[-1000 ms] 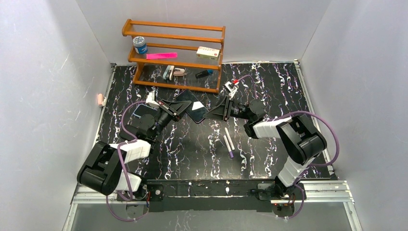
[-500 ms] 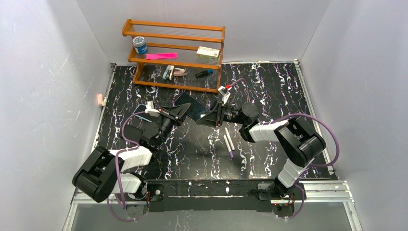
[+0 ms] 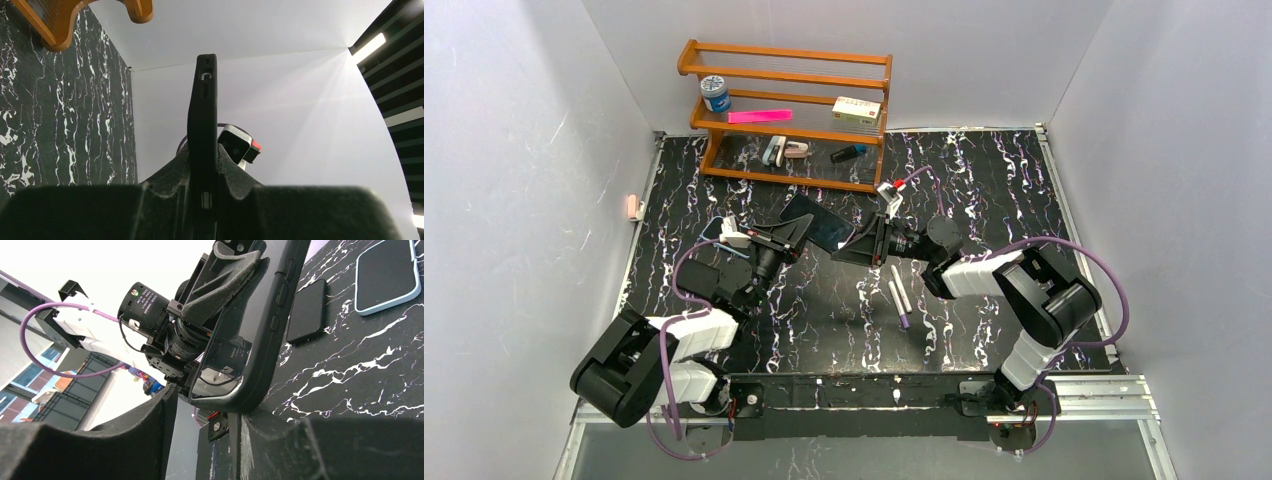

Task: Take the phone out of the phone case
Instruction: Remove the phone case from the phone.

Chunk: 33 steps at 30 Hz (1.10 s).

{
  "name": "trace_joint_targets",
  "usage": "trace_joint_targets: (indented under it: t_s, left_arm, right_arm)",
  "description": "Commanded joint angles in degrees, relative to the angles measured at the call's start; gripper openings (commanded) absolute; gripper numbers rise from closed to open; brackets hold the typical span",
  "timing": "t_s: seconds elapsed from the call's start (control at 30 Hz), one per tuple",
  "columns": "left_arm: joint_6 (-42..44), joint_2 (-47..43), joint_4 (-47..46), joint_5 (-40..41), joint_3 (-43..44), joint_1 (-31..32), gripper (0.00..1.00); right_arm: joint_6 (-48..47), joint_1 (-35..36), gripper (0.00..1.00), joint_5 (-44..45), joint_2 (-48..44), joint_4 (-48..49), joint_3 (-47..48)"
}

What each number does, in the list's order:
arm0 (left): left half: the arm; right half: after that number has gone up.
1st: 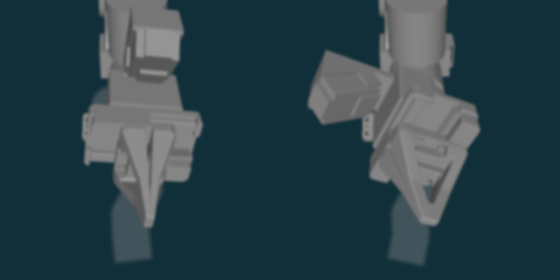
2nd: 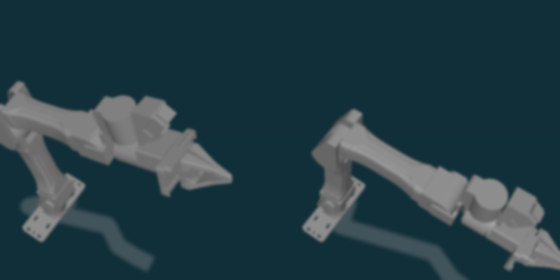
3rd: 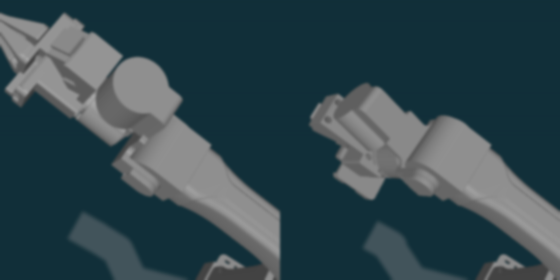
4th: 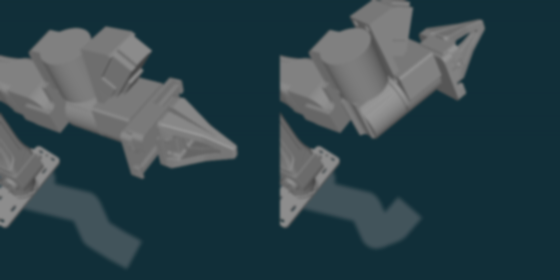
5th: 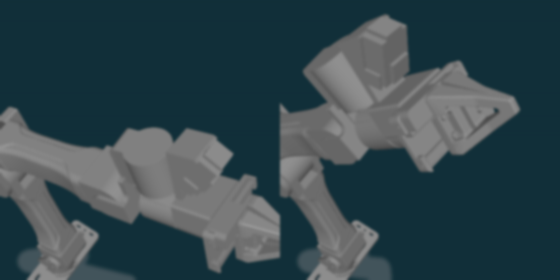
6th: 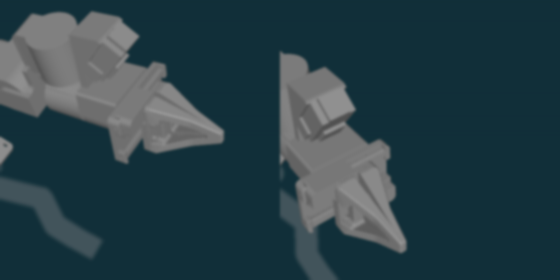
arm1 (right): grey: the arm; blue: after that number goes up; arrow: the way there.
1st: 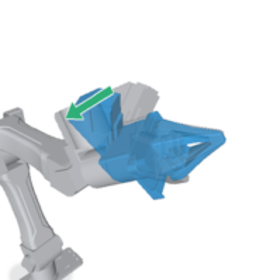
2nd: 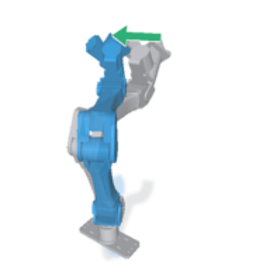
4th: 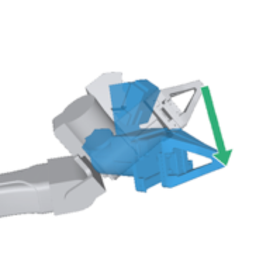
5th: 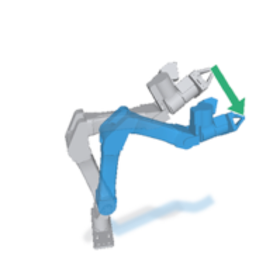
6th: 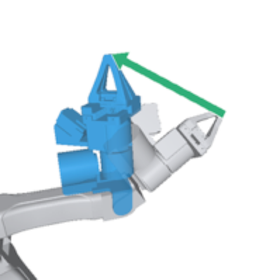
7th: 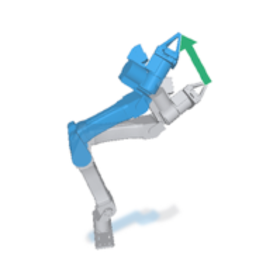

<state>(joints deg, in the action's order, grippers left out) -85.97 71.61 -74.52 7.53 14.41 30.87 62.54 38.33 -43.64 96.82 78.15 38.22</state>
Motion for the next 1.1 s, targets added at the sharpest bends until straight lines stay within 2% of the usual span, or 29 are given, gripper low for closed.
trace_joint_targets:
  t_s: [0.0, 0.13, 0.3, 0.6, 0.8, 1.07]
  left_arm:
    - [1.1, -1.6, -2.6, 3.5, -0.3, -0.1, 0.0]
    - [0.5, -1.2, -2.4, 2.7, -0.2, 0.0, 0.0]
    - [-2.8, 0.0, -1.1, 1.0, -0.3, 0.1, 0.0]
    - [-5.4, -2.5, 6.3, -2.4, 1.4, 0.2, 0.0]
    - [-5.1, -5.7, 12.7, -3.0, 2.7, 0.2, 0.0]
    - [-4.6, -7.5, 16.5, -3.7, 3.6, -0.1, 0.0]
  right_arm:
    - [-1.6, 0.4, 0.46, 0.4, -1.9, 6.1, 0.0]
    - [-3.0, 0.5, 0.4, 1.3, -1.6, 7.0, 0.0]
    - [-6.9, 0.5, 0.23, 1.7, -0.8, 7.9, 0.5]
    - [-22.7, 0.5, 0.01, -1.7, -1.1, 2.0, 3.2]
    - [-34.4, 0.5, 0.01, -4.5, -2.6, -9.6, 7.5]
    - [-48.4, 0.5, 0.01, -6.9, -2.9, -25.0, 13.3]
